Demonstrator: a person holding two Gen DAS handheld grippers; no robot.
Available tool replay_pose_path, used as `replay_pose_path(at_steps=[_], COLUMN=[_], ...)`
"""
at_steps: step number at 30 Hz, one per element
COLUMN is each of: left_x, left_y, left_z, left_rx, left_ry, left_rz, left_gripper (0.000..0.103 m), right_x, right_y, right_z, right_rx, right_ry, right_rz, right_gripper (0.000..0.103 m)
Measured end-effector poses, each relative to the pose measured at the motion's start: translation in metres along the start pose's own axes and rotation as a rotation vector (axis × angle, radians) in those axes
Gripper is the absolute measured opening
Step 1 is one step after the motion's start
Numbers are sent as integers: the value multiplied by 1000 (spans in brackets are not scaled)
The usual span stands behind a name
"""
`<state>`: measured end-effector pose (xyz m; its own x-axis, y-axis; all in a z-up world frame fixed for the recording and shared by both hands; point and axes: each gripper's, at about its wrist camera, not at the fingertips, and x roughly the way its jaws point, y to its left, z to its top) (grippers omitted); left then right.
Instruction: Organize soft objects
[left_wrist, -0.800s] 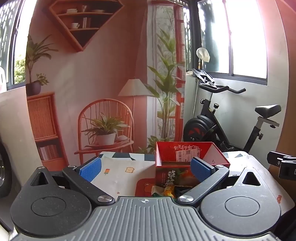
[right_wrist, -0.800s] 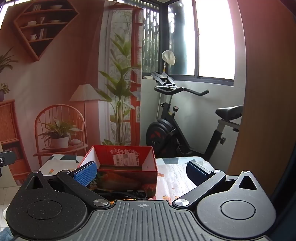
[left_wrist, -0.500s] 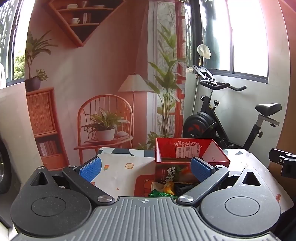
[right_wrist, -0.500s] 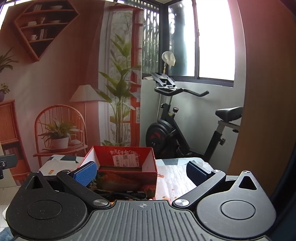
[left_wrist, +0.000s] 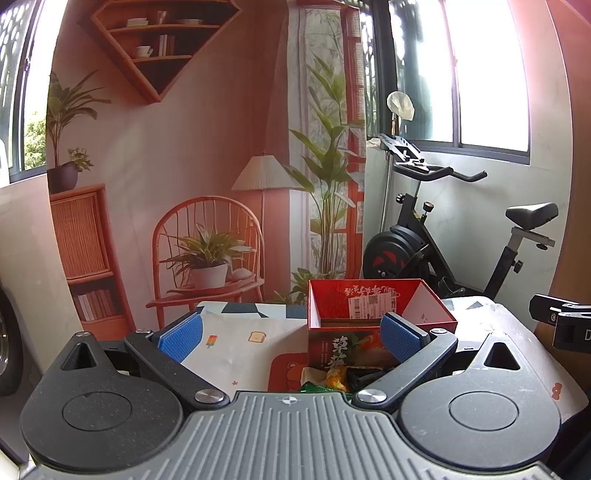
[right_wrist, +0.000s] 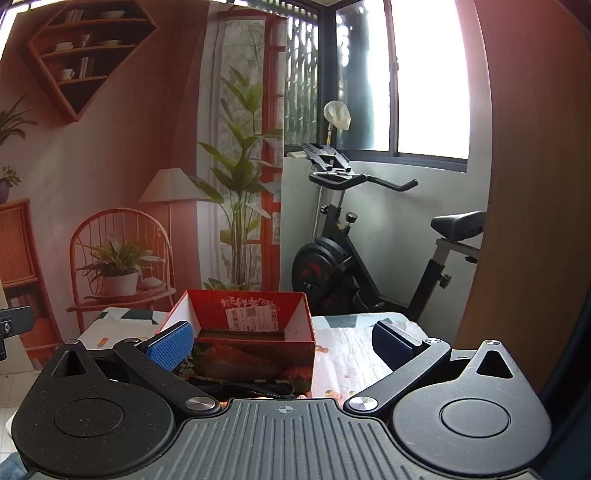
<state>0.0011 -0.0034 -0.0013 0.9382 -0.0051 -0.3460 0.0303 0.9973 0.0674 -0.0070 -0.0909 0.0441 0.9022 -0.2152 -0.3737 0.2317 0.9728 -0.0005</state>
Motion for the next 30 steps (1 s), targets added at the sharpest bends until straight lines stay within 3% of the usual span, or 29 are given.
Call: replay_pose_path(at_steps=[30], left_x=[2], left_y=[2], left_z=[0], left_rx=[4], left_ry=[6], left_rz=[-2], left_gripper=[103], right_x=[4], right_y=[1], right_z=[-2], right_rx=[3], right_ry=[2], right_rz=[0], right_gripper=[103])
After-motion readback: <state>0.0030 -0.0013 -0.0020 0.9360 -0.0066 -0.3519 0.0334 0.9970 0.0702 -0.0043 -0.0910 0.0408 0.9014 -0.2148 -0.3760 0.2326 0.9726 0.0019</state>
